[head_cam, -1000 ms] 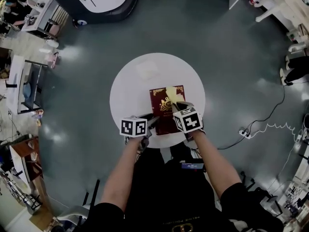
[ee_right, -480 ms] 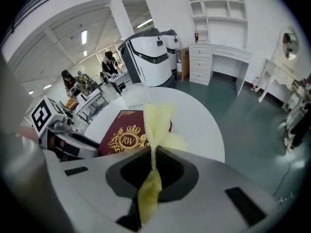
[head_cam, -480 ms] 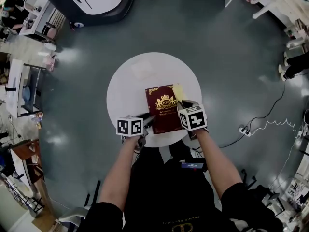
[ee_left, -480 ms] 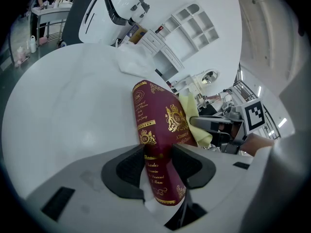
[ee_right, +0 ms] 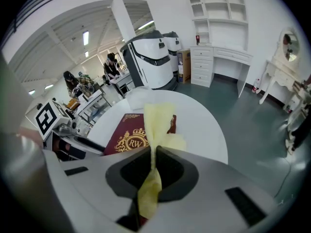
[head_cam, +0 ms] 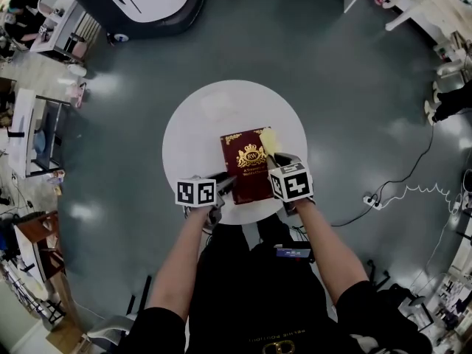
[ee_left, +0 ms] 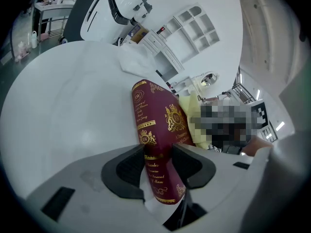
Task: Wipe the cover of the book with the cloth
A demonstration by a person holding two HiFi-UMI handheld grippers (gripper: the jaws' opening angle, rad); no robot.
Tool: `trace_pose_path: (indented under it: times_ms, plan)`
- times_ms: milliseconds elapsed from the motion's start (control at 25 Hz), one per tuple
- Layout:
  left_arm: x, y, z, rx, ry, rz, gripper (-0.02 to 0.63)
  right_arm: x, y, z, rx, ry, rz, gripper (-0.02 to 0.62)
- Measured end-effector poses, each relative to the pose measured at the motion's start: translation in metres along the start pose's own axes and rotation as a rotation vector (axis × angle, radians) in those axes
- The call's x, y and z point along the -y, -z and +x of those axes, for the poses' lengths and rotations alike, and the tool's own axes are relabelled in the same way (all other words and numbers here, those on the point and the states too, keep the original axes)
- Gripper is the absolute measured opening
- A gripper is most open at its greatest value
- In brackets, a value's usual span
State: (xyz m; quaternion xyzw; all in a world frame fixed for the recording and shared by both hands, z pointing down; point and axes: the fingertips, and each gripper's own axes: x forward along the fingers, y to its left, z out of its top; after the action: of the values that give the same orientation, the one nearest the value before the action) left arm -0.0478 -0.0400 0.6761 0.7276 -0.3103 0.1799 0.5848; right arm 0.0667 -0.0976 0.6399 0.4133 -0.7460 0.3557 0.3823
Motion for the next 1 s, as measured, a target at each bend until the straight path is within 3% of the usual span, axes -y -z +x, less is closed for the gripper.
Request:
trace_pose_path:
  times_ms: [600, 760, 1000]
  plan:
    - [0.006, 0.024, -0.006, -0.032, 0.03, 0.04, 0.173, -0.103, 0.003, 0.023, -0.052, -0.186, -0.127, 0.078]
    - [0.008, 0.025, -0.004, -0.005, 0.042, 0.006, 0.164, -0.117, 0.007, 0.029, -0.072, -0.221, -0.15, 0.079]
    - [0.009, 0.025, -0.005, -0.022, 0.044, 0.024, 0.155, -0.125, 0.015, 0.037, -0.11, -0.231, -0.167, 0.078]
